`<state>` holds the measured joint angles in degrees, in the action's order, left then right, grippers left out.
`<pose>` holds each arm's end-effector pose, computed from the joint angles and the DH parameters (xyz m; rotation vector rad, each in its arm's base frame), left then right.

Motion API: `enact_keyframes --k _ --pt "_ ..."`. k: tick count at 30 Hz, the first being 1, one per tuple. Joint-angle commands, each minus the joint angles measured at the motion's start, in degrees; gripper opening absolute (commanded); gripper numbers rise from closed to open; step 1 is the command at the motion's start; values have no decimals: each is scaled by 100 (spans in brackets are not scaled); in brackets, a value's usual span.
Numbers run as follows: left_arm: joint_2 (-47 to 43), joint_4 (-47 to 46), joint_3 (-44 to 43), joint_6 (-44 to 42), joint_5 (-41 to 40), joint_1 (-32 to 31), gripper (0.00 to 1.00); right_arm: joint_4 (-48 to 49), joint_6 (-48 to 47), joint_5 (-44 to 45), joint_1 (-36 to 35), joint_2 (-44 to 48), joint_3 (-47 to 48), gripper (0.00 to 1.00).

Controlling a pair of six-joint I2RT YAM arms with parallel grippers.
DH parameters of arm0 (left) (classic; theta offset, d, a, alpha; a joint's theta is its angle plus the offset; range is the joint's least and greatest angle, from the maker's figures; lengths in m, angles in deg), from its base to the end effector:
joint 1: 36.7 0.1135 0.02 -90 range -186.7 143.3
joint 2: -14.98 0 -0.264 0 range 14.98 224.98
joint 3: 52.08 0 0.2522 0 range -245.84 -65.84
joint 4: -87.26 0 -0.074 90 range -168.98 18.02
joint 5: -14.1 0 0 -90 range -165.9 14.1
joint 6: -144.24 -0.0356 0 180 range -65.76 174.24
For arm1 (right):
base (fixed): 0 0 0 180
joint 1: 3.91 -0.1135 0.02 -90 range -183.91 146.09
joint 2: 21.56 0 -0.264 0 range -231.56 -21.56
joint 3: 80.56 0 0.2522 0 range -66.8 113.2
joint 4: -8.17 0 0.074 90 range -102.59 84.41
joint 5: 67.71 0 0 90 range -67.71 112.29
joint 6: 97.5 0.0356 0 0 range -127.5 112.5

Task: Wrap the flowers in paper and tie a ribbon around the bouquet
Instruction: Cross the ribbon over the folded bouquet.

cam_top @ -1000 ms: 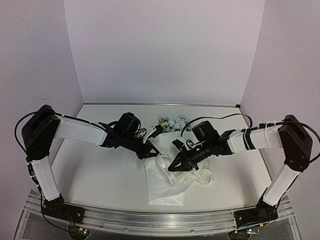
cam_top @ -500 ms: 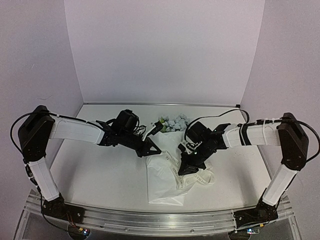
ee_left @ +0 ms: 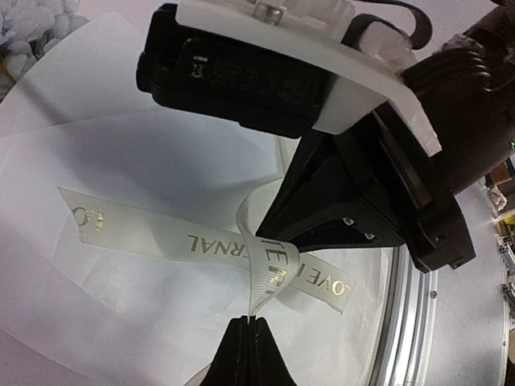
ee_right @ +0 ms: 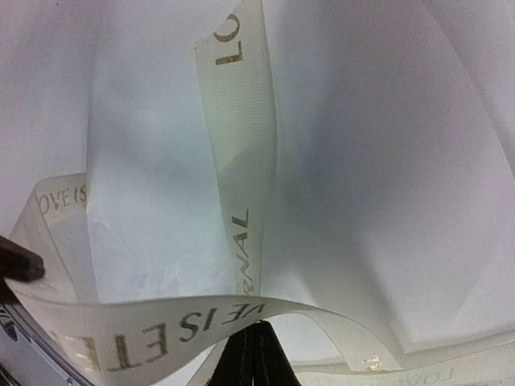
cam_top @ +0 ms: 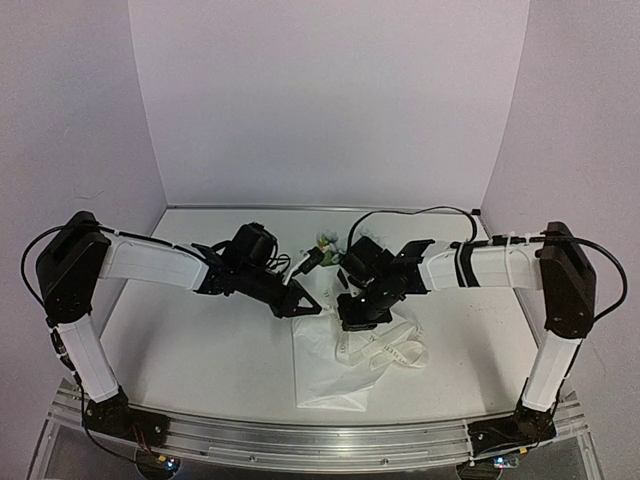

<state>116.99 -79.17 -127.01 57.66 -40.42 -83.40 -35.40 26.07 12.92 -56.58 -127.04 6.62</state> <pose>0.2439 -0.2890 0.1898 1.1953 2.0702 -1.1456 0.2266 0.3068 0.1925 -0.5251 2.7721 0.6518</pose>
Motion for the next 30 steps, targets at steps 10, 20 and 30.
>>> enact_keyframes --k 10,20,30 --pt "272 385 -86 500 -58 12 7 154 -161 673 -150 457 -117 33" --pt "396 961 -395 363 -380 12 38 181 -138 756 -29 814 -154 53" --pt "-1239 381 400 1652 -2553 20 64 -710 -25 1098 88 -578 1690 59"
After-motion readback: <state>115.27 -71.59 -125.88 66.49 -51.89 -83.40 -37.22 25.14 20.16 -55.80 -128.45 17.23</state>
